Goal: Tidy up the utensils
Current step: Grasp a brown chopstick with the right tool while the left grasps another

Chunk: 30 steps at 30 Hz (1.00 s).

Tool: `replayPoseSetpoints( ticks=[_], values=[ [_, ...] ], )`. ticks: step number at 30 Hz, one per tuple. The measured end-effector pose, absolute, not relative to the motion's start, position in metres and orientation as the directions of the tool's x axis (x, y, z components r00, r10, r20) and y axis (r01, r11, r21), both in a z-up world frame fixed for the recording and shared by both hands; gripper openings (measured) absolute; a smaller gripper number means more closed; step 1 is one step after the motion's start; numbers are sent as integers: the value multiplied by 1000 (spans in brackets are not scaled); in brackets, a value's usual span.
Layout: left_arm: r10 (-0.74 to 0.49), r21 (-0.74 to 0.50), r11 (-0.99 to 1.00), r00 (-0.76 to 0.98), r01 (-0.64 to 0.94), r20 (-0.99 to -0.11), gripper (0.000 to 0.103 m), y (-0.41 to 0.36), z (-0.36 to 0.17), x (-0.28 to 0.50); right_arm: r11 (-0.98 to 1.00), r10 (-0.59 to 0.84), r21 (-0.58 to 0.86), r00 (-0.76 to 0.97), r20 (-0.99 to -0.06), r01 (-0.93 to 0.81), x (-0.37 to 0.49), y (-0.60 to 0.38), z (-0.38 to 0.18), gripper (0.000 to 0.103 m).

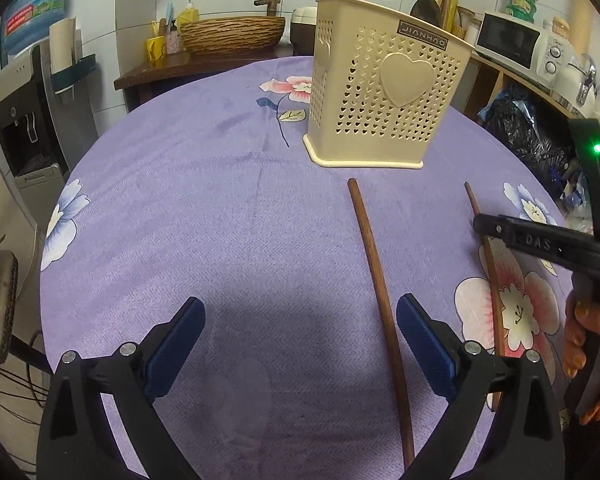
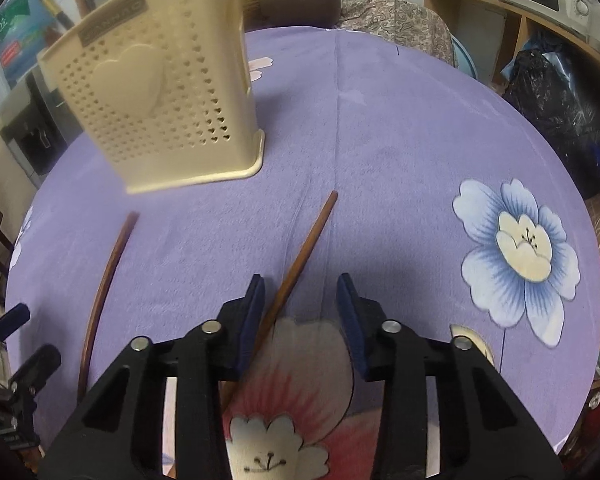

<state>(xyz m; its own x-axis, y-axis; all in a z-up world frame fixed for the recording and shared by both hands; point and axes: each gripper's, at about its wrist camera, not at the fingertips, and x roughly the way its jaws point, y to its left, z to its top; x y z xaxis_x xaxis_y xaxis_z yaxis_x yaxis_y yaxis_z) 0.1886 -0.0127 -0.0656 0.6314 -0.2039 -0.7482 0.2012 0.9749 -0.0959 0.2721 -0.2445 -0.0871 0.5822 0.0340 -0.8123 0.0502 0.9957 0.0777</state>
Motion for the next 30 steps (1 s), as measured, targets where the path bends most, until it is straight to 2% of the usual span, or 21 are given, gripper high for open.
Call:
replayPoseSetpoints(
  ticks=[5,7,11,14,19,21,24,30],
  values=[
    [-199,-89,975,625,204,-755,95,-18,-67,190,995,51,92,581,-813,41,297,-243,-87,15],
    [-199,-82,974,625,211,-754,95,-19,-67,191,994,89,112,574,-814,5,300,-237,-86,11],
    [-198,-72,973,625,221,-755,93,-20,-65,197,991,135,114,558,-819,-72,288,-221,-86,10],
    [-229,-95,964,603,247,-764,83,-26,-65,206,988,154,122,548,-822,-95,276,-217,-85,10],
    [-268,-113,948,553,298,-789,59,-48,-69,227,988,153,119,540,-827,-99,264,-215,-84,10],
    [-256,-89,947,556,308,-791,55,-59,-71,236,988,155,131,544,-825,-83,262,-217,-84,10],
    [-198,-18,953,578,302,-792,43,-71,-73,249,990,143,123,549,-823,-73,259,-216,-85,10],
    [-164,35,950,587,311,-793,20,-84,-74,266,988,143,148,549,-823,-35,259,-217,-85,10]
  ],
)
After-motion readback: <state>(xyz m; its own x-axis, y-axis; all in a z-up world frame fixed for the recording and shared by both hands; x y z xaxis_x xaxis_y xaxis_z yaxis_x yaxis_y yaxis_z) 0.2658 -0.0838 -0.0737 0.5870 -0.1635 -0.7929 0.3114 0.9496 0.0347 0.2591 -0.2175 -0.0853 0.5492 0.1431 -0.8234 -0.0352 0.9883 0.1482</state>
